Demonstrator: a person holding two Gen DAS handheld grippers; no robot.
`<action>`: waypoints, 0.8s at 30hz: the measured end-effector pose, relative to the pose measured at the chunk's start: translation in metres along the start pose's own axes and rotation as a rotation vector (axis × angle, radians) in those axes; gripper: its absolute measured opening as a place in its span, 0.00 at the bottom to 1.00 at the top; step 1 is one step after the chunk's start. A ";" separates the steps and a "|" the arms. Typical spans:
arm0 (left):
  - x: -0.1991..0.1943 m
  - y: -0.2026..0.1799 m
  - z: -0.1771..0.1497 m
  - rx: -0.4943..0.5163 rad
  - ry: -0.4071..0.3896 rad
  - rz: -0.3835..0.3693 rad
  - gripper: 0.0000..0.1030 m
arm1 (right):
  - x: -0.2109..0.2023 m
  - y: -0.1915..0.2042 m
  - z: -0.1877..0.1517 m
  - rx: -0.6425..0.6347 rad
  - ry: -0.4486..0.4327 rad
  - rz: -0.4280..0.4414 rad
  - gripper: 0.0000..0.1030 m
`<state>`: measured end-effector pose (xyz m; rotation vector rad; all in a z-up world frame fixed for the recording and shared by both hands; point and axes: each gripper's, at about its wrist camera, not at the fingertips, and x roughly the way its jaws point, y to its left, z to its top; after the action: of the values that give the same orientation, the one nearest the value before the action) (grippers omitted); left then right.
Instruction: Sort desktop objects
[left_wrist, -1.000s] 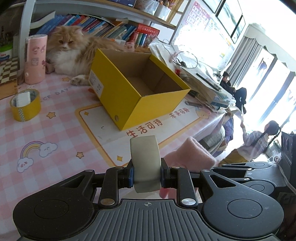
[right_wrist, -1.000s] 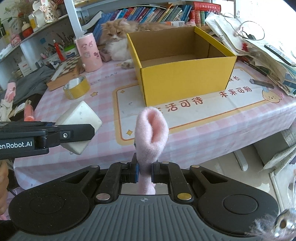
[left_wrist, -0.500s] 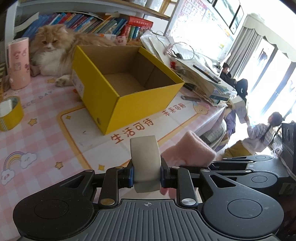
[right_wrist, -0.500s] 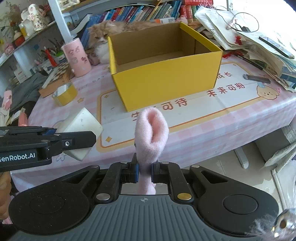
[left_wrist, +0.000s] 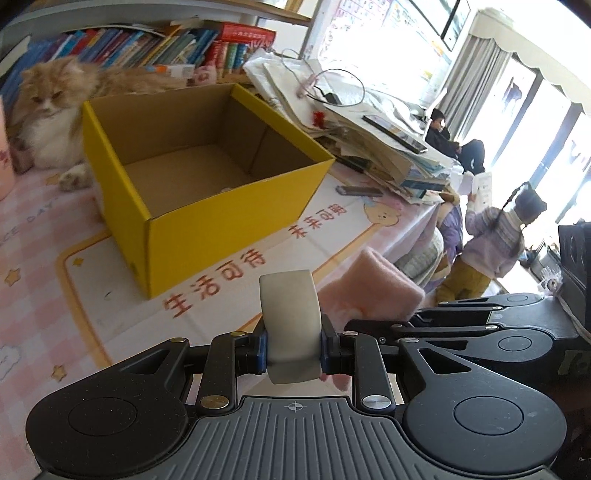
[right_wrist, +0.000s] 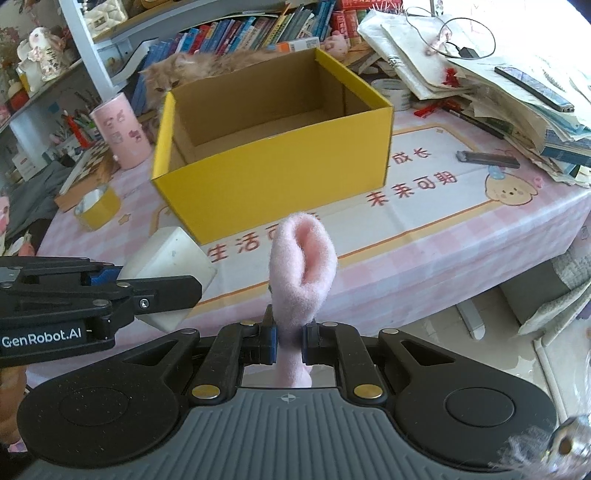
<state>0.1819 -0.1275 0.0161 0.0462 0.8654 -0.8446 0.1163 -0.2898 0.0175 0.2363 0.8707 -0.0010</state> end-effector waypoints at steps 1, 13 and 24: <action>0.003 -0.002 0.002 0.001 -0.002 0.000 0.23 | 0.000 -0.004 0.002 -0.001 -0.002 0.000 0.10; 0.012 -0.017 0.030 -0.018 -0.092 0.056 0.23 | 0.010 -0.040 0.033 -0.026 -0.032 0.037 0.10; -0.013 -0.020 0.077 0.009 -0.309 0.181 0.23 | 0.000 -0.044 0.099 -0.120 -0.197 0.116 0.10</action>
<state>0.2137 -0.1607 0.0824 0.0014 0.5575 -0.6643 0.1873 -0.3530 0.0697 0.1703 0.6575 0.1335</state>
